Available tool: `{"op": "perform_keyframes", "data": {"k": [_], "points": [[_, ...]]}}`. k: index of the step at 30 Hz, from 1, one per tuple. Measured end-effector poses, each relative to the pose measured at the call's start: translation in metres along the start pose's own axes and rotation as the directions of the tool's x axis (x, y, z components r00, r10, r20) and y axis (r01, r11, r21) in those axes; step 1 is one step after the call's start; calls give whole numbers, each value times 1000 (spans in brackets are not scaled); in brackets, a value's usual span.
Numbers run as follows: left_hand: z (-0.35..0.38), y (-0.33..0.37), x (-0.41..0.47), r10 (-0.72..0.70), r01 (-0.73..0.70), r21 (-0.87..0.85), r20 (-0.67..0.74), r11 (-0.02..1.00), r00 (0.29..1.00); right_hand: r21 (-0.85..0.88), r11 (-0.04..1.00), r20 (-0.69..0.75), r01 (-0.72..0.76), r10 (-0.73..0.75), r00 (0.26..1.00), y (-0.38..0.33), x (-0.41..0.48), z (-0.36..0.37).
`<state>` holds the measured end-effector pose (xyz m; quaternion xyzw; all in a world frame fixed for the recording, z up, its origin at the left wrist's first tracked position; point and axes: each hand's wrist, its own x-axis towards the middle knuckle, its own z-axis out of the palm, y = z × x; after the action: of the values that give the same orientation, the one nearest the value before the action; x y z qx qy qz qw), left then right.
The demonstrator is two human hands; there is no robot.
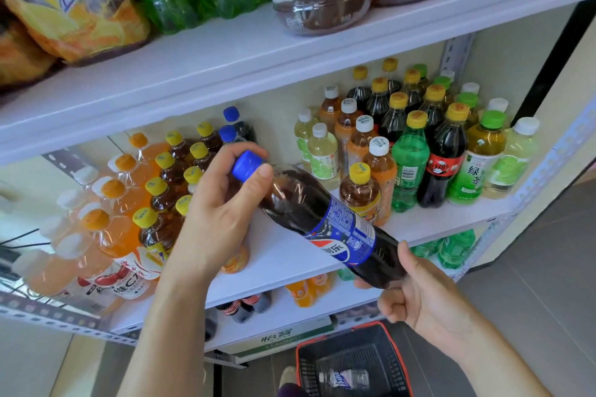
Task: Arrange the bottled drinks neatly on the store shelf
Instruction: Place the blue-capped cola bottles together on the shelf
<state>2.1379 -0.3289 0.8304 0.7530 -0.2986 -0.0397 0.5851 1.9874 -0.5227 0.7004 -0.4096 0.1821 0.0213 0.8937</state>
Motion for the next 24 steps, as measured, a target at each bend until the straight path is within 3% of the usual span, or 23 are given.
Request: {"op": "perform_keyframes", "data": {"k": [4, 8, 12, 15, 20, 24], "points": [[-2, 4, 1, 3, -2, -46, 31, 999, 1000, -48, 996, -2, -72, 72, 997, -1, 4, -4], [6, 7, 1, 49, -48, 11, -96, 999, 994, -23, 991, 9, -129, 129, 992, 0, 7, -2], [14, 9, 3, 84, -67, 83, -221, 994, 972, 110, 993, 78, 34, -42, 996, -6, 7, -1], [14, 9, 6, 72, -43, 118, -260, 992, 963, 39, 995, 55, 94, -96, 994, -8, 7, 0], [1, 11, 11, 56, -47, 78, -111, 996, 992, 1, 999, 11, 48, -48, 999, -8, 5, 9], [-9, 9, 13, 27, -26, -61, 17, 998, 999, -69, 997, -60, -33, 29, 998, -9, 10, 10]]}}
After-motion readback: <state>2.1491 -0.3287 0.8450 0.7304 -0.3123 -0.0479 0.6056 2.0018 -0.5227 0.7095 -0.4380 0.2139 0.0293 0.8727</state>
